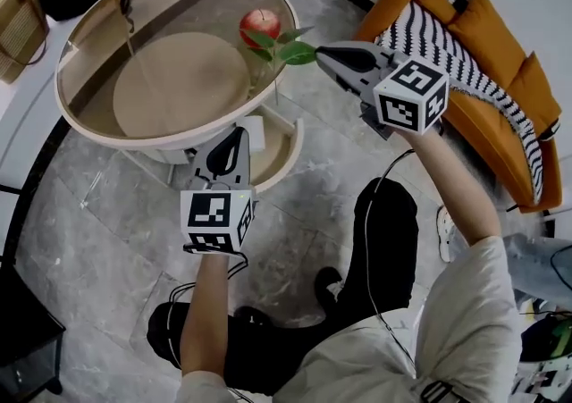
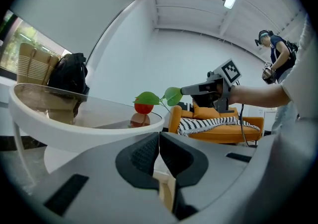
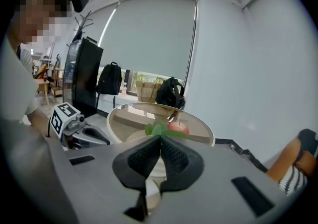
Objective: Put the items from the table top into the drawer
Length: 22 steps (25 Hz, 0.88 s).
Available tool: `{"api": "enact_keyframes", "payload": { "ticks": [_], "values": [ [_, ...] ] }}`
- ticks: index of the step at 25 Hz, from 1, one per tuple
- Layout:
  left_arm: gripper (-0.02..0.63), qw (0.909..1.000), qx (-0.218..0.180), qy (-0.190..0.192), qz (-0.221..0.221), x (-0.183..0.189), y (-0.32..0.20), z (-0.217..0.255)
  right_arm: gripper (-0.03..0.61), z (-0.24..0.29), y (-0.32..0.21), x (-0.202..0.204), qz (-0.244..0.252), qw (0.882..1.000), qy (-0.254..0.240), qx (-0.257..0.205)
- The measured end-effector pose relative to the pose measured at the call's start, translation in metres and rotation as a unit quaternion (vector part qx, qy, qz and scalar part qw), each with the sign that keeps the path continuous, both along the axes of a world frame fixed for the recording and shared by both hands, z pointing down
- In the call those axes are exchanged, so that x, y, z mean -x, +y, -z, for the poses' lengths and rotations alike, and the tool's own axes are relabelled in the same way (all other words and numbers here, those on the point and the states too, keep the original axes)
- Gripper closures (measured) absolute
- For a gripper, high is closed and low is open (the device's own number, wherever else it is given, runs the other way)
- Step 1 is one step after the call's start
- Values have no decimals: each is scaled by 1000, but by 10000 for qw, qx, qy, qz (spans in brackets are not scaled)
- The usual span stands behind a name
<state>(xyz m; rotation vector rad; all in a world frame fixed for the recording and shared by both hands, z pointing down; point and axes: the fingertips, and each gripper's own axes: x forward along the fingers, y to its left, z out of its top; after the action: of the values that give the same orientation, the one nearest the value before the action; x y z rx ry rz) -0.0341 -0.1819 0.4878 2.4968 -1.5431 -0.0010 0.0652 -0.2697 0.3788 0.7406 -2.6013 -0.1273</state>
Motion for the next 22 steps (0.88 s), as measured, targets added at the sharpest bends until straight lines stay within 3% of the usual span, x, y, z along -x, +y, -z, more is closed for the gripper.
{"api": "enact_keyframes", "payload": {
  "ticks": [10, 16, 22],
  "values": [
    [592, 9992, 114, -192, -340, -41, -2, -16, 545, -49, -1, -71, -420, 9977, 194, 491],
    [592, 9976, 236, -389, -516, -49, 1, -30, 545, -95, 5, -87, -513, 9938, 304, 942],
    [592, 9974, 411, -333, -484, -43, 1, -41, 545, -126, 9, -89, -495, 9894, 416, 1299]
  ]
}}
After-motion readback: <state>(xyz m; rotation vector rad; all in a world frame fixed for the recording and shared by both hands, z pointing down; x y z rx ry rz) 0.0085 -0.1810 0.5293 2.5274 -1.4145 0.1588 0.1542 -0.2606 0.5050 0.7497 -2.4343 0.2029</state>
